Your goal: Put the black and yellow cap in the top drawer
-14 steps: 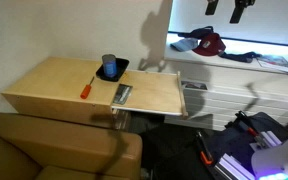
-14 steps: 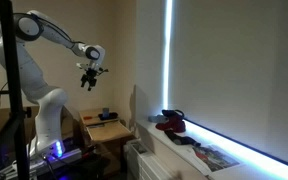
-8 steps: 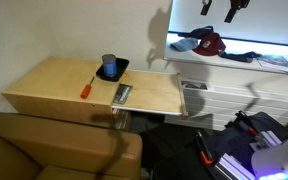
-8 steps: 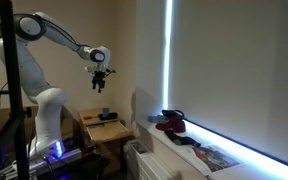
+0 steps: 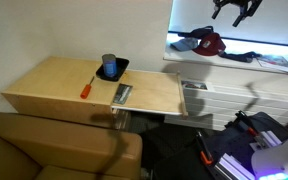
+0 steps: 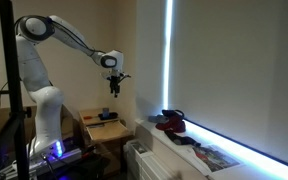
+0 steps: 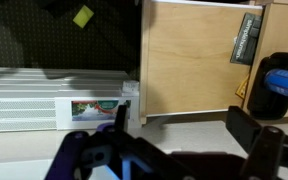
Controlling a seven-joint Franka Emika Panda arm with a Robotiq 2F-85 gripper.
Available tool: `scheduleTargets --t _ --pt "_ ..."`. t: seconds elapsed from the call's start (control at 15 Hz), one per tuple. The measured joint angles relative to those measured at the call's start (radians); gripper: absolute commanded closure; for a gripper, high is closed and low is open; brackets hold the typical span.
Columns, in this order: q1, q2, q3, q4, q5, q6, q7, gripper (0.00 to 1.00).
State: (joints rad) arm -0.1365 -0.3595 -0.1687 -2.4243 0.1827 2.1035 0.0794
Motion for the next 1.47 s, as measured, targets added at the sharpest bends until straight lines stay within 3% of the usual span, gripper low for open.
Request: scheduleTargets --t 0.27,0.53,0.8,0.93,1.27,1.47 --pt "0.0 0.008 0.013 -0.005 -0.022 0.06 0.05 0.0" --pt "-0.021 0.178 -0.004 0.013 -0.008 0.385 0.164 0.0" --pt "-0.036 0.425 -0.03 0.142 0.044 0.627 0.272 0.0" --pt "-0.038 0.51 -0.04 0.205 0.046 0.663 0.326 0.0" --pt "-0.035 0.501 -0.04 0.205 0.046 0.662 0.326 0.0" --pt "-0.029 0.553 -0.053 0.211 -0.015 0.788 0.389 0.0"
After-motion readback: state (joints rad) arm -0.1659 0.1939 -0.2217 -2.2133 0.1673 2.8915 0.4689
